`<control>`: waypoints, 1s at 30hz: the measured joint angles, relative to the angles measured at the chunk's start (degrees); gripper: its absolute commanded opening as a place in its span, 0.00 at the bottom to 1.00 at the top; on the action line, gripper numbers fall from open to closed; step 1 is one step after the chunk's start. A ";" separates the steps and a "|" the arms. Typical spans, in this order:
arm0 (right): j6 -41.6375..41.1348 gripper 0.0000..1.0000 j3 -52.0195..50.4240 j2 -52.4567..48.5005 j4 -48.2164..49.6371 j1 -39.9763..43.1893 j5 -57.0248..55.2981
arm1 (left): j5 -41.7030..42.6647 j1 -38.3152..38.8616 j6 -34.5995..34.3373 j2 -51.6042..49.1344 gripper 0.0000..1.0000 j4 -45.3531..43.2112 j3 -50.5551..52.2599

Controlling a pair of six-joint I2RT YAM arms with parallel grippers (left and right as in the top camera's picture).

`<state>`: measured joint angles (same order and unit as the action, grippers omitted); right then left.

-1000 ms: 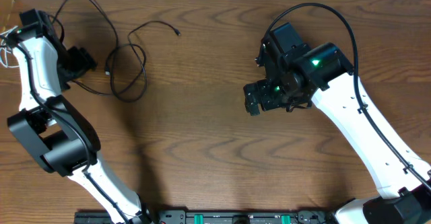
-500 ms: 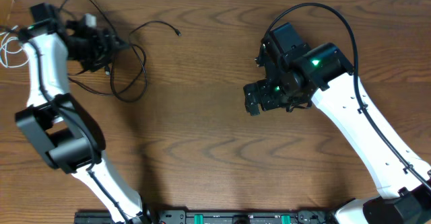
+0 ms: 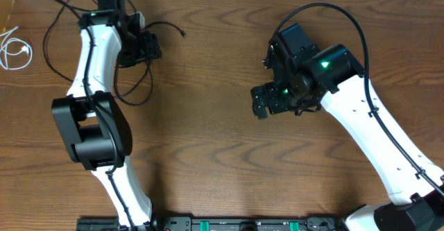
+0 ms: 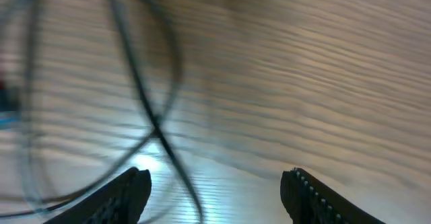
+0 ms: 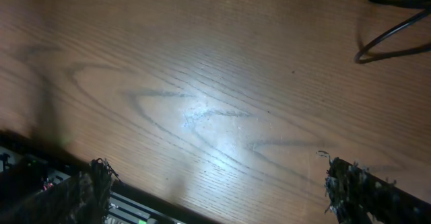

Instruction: Untangle cables

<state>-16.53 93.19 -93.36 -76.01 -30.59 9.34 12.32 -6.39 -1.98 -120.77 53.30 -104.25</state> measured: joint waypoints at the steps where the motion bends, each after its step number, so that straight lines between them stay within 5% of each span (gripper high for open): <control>1: 0.00 0.99 0.00 0.00 0.00 -0.02 0.00 | -1.92 0.02 -0.57 0.00 0.67 -0.15 0.00; 14: 0.00 0.99 0.00 0.00 -0.02 -0.02 0.00 | -7.10 -1.31 -2.69 -2.45 0.58 -3.69 0.00; 16: 0.00 0.99 0.00 0.00 0.00 -0.02 0.00 | -6.40 -1.27 -2.75 -3.34 0.51 -4.44 0.00; 18: 0.00 0.99 0.00 0.00 0.00 -0.02 0.02 | -6.19 -1.27 -2.99 -3.82 0.29 -4.90 0.11; 22: 0.00 0.99 0.00 0.00 -0.02 -0.02 0.00 | -6.05 -1.27 -3.06 -3.98 0.08 -6.08 0.20; 30: -0.02 0.99 0.00 0.00 0.00 -0.02 0.00 | -12.20 -1.27 -3.13 -3.61 0.07 -6.32 -2.78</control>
<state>-16.56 93.19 -93.36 -76.01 -30.61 9.34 0.12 -7.66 -5.10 -124.38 46.98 -107.02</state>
